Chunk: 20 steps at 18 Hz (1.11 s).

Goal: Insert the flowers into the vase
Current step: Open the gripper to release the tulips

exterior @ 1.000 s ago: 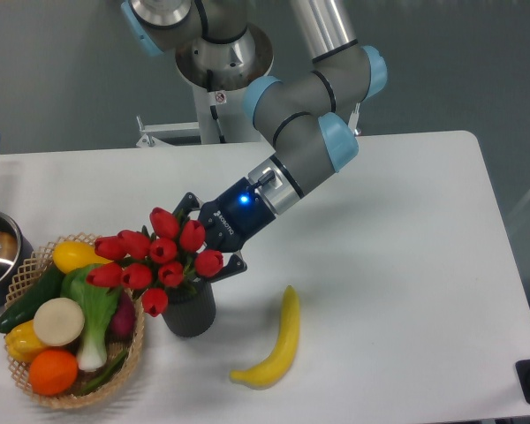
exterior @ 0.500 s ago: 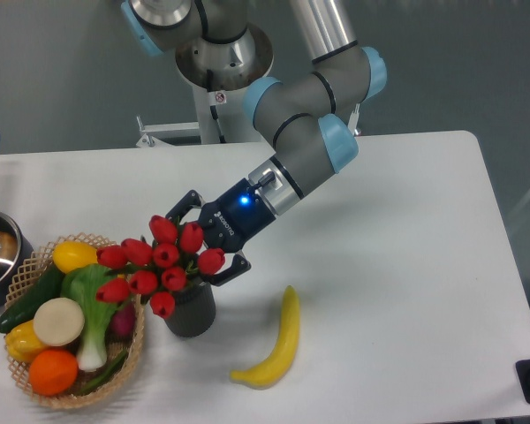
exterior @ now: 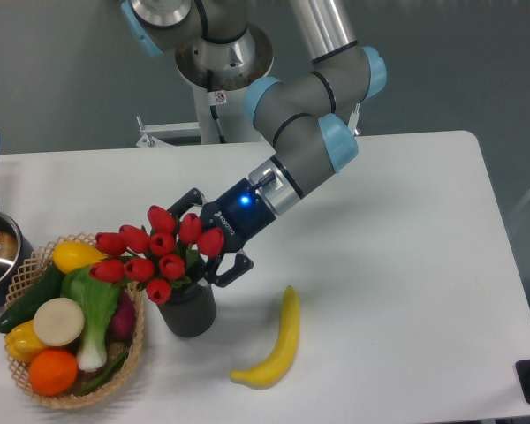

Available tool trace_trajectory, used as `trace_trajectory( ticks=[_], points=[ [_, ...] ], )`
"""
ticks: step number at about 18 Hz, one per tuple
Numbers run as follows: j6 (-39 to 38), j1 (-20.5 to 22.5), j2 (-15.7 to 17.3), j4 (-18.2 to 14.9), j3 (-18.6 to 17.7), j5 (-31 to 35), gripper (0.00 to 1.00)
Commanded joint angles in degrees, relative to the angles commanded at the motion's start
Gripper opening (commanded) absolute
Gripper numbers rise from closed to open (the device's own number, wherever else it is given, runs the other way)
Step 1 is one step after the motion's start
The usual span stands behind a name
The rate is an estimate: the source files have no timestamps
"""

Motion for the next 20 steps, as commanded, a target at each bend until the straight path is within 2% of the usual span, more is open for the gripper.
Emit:
trace_trajectory(
  ticks=[2,6,10,12,13,15,16,18,20],
  points=[
    [-0.2,0.2,1.3,-0.2,-0.1,1.3,1.0],
    [-0.2,-0.1,4.3,-0.4,-0.2,10.5,1.0],
    [-0.1,-0.2,9.2,-0.4,-3.6,17.3,1.0],
    [-0.2,-0.1,12.1,-0.5,-3.8,22.7,1.0],
    [-0.2,0.0,13.4,-0.5,-3.4,25.4,1.0],
    [-0.2,0.1,16.9,-0.6,-2.0,35.4,1.0],
    [-0.1,0.3,17.7,-0.7,-0.9,38.8,1.0],
    [-0.1,0.7,18.5,-1.1,2.3,40.8,1.0],
    [-0.1,1.8,18.8,-3.7,6.7,42.0,1.0]
  ],
)
